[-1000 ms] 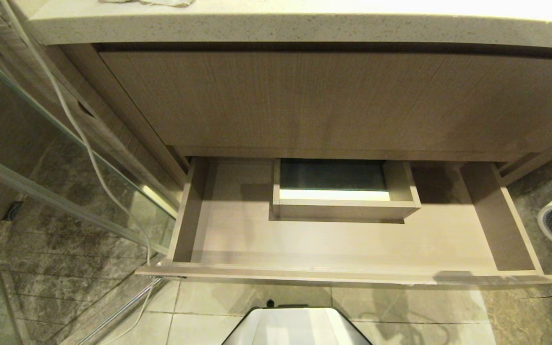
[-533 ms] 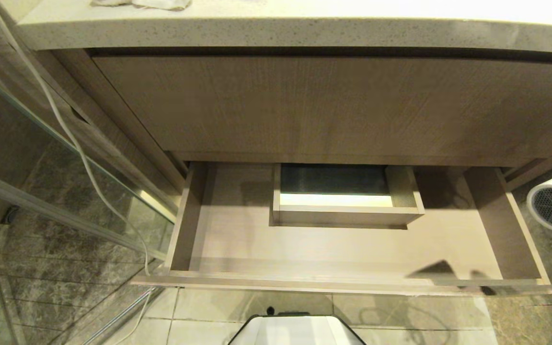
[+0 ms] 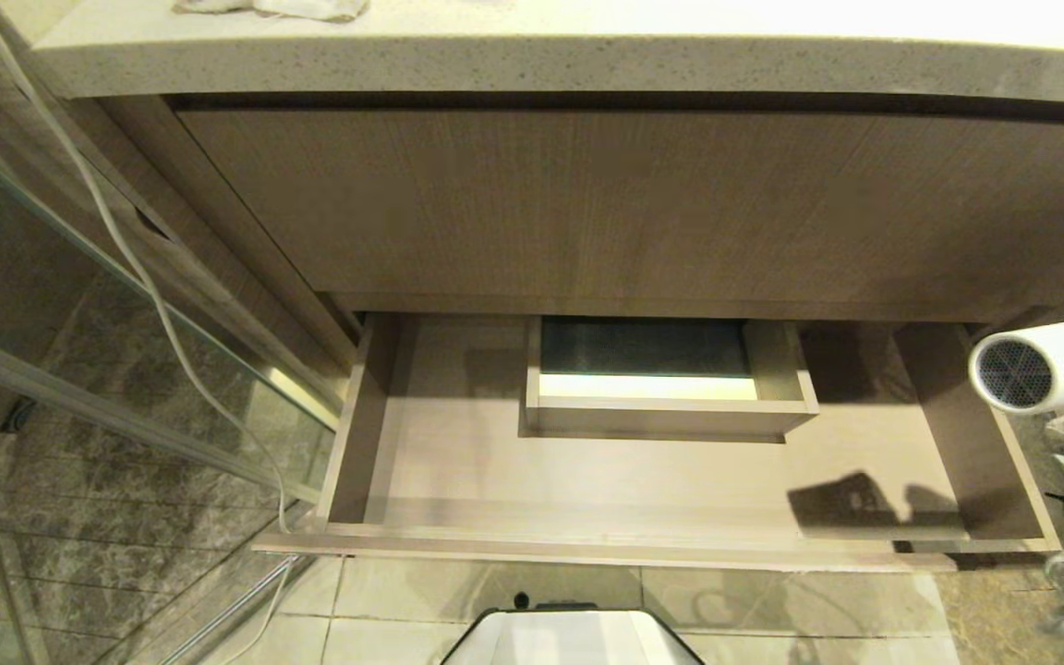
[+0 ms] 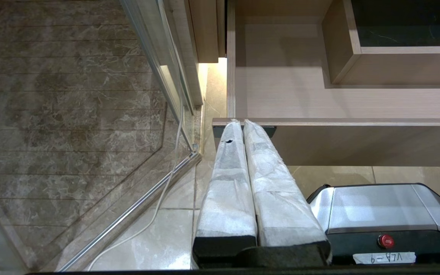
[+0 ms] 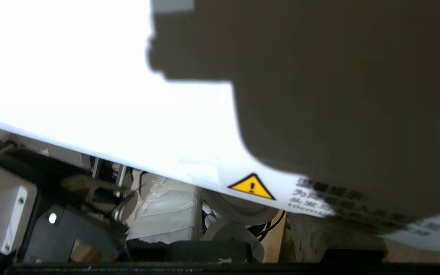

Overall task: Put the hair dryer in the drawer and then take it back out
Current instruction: Put it into the drawer

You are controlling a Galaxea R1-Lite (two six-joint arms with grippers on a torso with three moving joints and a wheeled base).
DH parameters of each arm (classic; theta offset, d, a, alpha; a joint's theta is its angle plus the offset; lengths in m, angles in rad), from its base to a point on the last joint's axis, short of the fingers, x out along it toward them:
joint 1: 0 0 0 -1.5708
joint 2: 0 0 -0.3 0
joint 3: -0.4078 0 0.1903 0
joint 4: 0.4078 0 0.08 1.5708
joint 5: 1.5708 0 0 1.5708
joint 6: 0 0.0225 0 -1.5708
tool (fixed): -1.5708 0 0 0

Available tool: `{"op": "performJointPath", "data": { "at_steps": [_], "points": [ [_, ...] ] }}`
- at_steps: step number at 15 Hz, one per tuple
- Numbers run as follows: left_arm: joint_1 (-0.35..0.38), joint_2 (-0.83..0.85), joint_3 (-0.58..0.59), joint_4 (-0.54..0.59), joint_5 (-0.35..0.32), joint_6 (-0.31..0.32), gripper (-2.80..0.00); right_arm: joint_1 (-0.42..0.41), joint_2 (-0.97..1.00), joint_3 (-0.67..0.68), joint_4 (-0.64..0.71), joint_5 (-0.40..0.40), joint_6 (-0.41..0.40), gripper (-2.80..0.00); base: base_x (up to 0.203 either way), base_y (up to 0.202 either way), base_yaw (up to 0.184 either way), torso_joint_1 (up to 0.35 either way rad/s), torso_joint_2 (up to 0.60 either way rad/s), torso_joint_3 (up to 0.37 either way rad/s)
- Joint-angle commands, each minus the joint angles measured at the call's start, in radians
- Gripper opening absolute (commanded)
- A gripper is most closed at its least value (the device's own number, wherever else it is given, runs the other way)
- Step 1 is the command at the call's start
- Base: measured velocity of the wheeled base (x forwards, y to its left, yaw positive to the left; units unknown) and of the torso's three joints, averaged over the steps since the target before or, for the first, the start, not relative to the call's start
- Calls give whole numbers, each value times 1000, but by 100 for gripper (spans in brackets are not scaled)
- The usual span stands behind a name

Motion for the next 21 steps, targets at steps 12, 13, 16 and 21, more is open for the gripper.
{"op": "performJointPath", "data": {
  "at_steps": [12, 13, 16, 21],
  "points": [
    [0, 0, 2, 0, 0, 0, -280, 39, 343, -112, -346, -93, 252, -280, 0, 0, 0, 0, 0, 0],
    [0, 0, 2, 0, 0, 0, -280, 39, 359, -116, -342, -95, 268, -280, 0, 0, 0, 0, 0, 0],
    [0, 0, 2, 0, 0, 0, -280, 45, 417, -156, -348, -105, 353, -280, 0, 0, 0, 0, 0, 0],
    [0, 0, 2, 0, 0, 0, -280, 46, 531, -297, -373, -107, 354, -280, 0, 0, 0, 0, 0, 0]
  ]
}}
